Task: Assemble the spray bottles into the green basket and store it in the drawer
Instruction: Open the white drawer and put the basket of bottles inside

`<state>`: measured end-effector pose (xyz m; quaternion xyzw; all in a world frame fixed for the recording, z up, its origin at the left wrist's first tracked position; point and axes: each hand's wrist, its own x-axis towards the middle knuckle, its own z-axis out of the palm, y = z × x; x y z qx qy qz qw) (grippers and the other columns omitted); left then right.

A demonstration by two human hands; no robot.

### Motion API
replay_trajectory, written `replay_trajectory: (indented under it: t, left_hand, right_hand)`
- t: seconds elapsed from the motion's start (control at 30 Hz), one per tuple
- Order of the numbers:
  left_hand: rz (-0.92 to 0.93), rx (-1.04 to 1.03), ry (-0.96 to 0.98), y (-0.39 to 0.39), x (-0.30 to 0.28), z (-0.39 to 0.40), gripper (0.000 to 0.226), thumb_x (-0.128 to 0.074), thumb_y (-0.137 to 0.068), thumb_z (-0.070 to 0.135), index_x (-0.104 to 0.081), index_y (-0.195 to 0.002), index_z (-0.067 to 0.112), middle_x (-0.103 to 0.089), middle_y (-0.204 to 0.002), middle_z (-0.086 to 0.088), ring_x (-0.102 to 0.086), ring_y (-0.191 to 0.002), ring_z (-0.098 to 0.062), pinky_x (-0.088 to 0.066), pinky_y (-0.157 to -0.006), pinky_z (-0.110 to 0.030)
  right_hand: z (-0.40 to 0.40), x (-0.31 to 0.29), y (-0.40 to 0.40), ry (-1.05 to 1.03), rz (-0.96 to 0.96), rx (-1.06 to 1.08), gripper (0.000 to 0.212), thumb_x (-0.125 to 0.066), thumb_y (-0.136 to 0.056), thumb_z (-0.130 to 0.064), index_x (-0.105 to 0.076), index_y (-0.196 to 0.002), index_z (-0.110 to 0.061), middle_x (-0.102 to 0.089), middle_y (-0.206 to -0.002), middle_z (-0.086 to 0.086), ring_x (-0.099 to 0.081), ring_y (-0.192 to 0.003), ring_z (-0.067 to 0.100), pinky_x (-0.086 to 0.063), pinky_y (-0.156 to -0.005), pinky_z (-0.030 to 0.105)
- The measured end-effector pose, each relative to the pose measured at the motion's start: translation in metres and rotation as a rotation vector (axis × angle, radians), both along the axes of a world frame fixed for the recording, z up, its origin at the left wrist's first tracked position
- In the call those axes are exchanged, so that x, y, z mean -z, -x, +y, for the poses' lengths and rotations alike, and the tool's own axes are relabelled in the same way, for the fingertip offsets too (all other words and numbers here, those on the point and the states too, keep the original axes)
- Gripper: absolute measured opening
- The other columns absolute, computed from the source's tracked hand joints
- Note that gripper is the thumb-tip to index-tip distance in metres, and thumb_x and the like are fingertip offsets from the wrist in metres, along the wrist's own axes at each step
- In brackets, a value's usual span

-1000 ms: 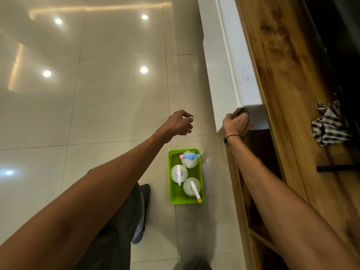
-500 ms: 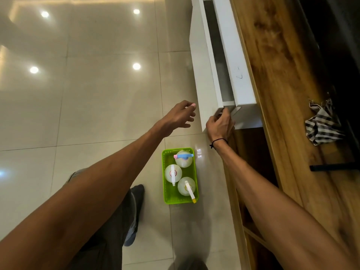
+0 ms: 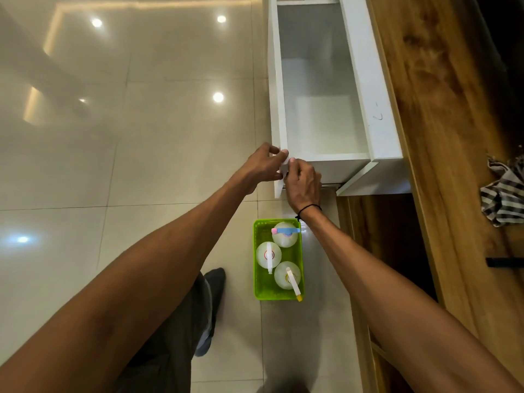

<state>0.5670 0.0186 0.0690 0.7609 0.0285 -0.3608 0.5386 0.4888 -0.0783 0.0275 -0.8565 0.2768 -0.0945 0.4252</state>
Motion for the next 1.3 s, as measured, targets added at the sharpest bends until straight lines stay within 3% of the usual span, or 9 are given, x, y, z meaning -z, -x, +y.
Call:
replay_trajectory:
  t: [0.27, 0.37, 0.47, 0.57, 0.73, 0.83, 0.97, 1.1, 1.3]
  left_hand:
    - [0.011, -0.009, -0.037, -0.013, 0.002, 0.049, 0.039, -0.056, -0.107, 0.043, -0.051, -0.132, 0.013, -0.064, -0.134, -0.015, -0.077, -0.1, -0.024, -0.064, -0.075, -0.024]
    - [0.016, -0.041, -0.037, -0.014, 0.002, 0.06, 0.041, -0.056, -0.107, 0.042, -0.051, -0.133, 0.011, -0.064, -0.136, -0.016, -0.077, -0.103, -0.026, -0.065, -0.084, -0.031]
    - [0.024, -0.065, -0.042, -0.014, 0.0, 0.07, 0.042, -0.055, -0.108, 0.042, -0.05, -0.135, 0.01, -0.062, -0.137, -0.017, -0.076, -0.106, -0.028, -0.064, -0.093, -0.037]
    - [0.022, -0.089, -0.028, -0.013, 0.001, 0.08, 0.043, -0.053, -0.108, 0.043, -0.05, -0.136, 0.01, -0.063, -0.135, -0.017, -0.075, -0.098, -0.023, -0.065, -0.082, -0.027]
    - [0.154, -0.273, -0.042, 0.002, 0.018, 0.096, 0.062, -0.024, -0.112, 0.054, -0.054, -0.143, 0.01, -0.067, -0.126, -0.022, -0.07, -0.111, -0.034, -0.061, -0.095, -0.039]
    - [0.231, -0.284, -0.152, 0.031, 0.055, 0.101, 0.065, -0.019, -0.112, 0.054, -0.053, -0.144, 0.008, -0.065, -0.129, -0.025, -0.066, -0.117, -0.037, -0.057, -0.095, -0.045]
    - [0.346, -0.151, -0.218, 0.076, 0.103, 0.092, 0.069, -0.024, -0.108, 0.063, -0.042, -0.153, 0.014, -0.054, -0.147, -0.017, -0.053, -0.13, -0.033, -0.048, -0.106, -0.054]
    - [0.452, -0.157, -0.258, 0.104, 0.141, 0.082, 0.082, -0.025, -0.102, 0.074, -0.024, -0.166, 0.023, -0.03, -0.17, -0.008, -0.037, -0.15, -0.037, -0.041, -0.111, -0.062]
    - [0.563, -0.188, -0.241, 0.132, 0.185, 0.09, 0.086, -0.015, -0.099, 0.08, -0.015, -0.168, 0.029, -0.02, -0.175, -0.003, -0.026, -0.158, -0.034, -0.03, -0.118, -0.071]
  right_hand:
    - [0.037, -0.001, -0.015, -0.016, 0.035, -0.107, 0.045, -0.042, -0.109, -0.034, -0.069, -0.088, -0.006, -0.075, -0.086, 0.016, -0.065, -0.082, 0.035, -0.039, -0.065, 0.032]
    - [0.049, -0.001, -0.018, -0.018, 0.044, -0.124, 0.045, -0.042, -0.109, -0.035, -0.069, -0.087, -0.007, -0.074, -0.083, 0.014, -0.065, -0.079, 0.033, -0.033, -0.064, 0.028]
    - [0.057, -0.001, -0.021, -0.029, 0.069, -0.155, 0.046, -0.042, -0.109, -0.039, -0.068, -0.088, -0.007, -0.074, -0.083, 0.013, -0.067, -0.081, 0.034, -0.044, -0.064, 0.034]
    - [0.06, 0.0, -0.02, -0.064, 0.083, -0.192, 0.047, -0.041, -0.108, -0.042, -0.068, -0.09, -0.009, -0.074, -0.083, 0.011, -0.07, -0.081, 0.033, -0.057, -0.072, 0.043]
    - [0.041, 0.024, -0.003, -0.076, 0.156, -0.133, 0.048, -0.043, -0.106, -0.043, -0.071, -0.09, -0.007, -0.075, -0.085, 0.013, -0.07, -0.084, 0.034, -0.058, -0.076, 0.043]
    - [0.015, 0.054, 0.019, -0.09, 0.274, -0.072, 0.043, -0.043, -0.106, -0.046, -0.07, -0.098, -0.014, -0.071, -0.099, 0.013, -0.065, -0.097, 0.033, -0.049, -0.077, 0.039]
    - [-0.013, 0.092, 0.047, -0.186, 0.54, -0.064, 0.057, -0.041, -0.107, -0.055, -0.057, -0.144, -0.014, -0.058, -0.146, 0.017, -0.054, -0.134, 0.037, -0.044, -0.111, 0.044]
    - [-0.025, 0.124, 0.07, -0.305, 0.638, -0.004, 0.056, -0.039, -0.108, -0.051, -0.046, -0.151, -0.015, -0.053, -0.151, 0.018, -0.052, -0.137, 0.038, -0.042, -0.115, 0.046]
    - [-0.019, 0.152, 0.097, -0.583, 0.73, 0.119, 0.067, -0.021, -0.109, -0.058, -0.043, -0.154, -0.013, -0.049, -0.153, 0.018, -0.049, -0.138, 0.041, -0.04, -0.115, 0.054]
